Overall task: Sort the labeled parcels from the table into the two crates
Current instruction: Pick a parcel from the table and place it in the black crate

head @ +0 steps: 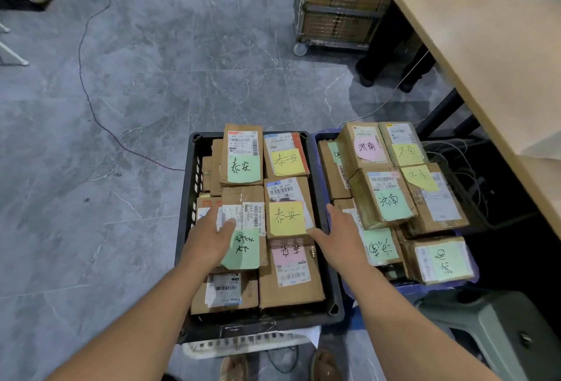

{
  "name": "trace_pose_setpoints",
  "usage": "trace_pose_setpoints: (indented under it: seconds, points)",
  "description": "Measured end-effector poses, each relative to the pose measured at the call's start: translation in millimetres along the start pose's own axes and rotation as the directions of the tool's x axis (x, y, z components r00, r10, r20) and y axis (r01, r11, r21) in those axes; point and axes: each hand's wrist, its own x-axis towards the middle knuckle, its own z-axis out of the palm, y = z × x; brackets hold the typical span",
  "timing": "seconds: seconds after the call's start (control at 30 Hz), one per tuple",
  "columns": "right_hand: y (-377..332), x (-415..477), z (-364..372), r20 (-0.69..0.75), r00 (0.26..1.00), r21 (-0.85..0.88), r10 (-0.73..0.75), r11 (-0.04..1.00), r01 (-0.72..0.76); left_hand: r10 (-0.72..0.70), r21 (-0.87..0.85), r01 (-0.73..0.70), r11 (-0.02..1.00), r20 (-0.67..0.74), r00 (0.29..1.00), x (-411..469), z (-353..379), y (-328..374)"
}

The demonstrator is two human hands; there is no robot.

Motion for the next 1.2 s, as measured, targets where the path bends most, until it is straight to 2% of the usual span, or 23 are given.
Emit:
trace_pose_setpoints:
  seconds: [0.3, 0.37, 0.5, 0.57, 0.63, 0.7, 0.8, 0.93, 1.07, 1.2]
  points:
    - [1.7, 62.5, -16.6, 0.067, 0.983, -0.103, -0.172, 0.979, 0.178, 0.175, 0.175, -0.158, 0.972, -0.086, 0.981, 20.1, 18.6, 29.1]
    - [-1.1, 81.8, -11.9, 0.085, 0.975, -0.102, -0.204, 0.972, 0.212, 0.159, 0.184, -0.14, 0.973, -0.095, 0.983, 40.6, 20.6, 27.8]
    - [-11.0, 119.3, -3.2, 0.119, 0.967, -0.098, -0.226, 0.966, 0.238, 0.077, 0.024, -0.074, 0.997, -0.164, 0.983, 72.1, 17.1, 32.7]
    - [-17.6, 138.3, 0.3, 0.13, 0.958, -0.094, -0.254, 0.959, 0.267, 0.093, 0.002, -0.094, 0.996, -0.162, 0.982, 85.8, 14.5, 29.1]
    - [-24.1, 156.1, 3.4, 0.136, 0.951, -0.104, -0.279, 0.95, 0.293, 0.138, 0.039, -0.134, 0.99, -0.144, 0.98, 94.2, 14.0, 30.8]
    - [-29.7, 166.6, 5.6, 0.172, 0.954, -0.122, -0.246, 0.955, 0.269, 0.172, 0.146, -0.154, 0.977, -0.119, 0.978, 97.4, 17.5, 34.6]
    - [-35.4, 176.4, 17.5, 0.231, 0.947, -0.181, -0.222, 0.947, 0.266, 0.109, 0.277, -0.073, 0.958, -0.117, 0.987, 102.6, 27.3, 30.6]
    - [-42.1, 175.6, 35.1, 0.242, 0.941, -0.183, -0.235, 0.942, 0.283, 0.053, 0.262, -0.007, 0.965, -0.166, 0.985, 102.0, 30.0, 22.6]
    - [-45.4, 172.7, 35.5, 0.248, 0.93, -0.199, -0.271, 0.925, 0.323, 0.059, 0.264, 0.001, 0.965, -0.22, 0.974, 99.8, 28.3, 23.0]
    - [-42.4, 169.6, 25.2, 0.272, 0.925, -0.188, -0.265, 0.928, 0.321, 0.039, 0.284, 0.014, 0.959, -0.18, 0.983, 100.8, 25.2, 25.8]
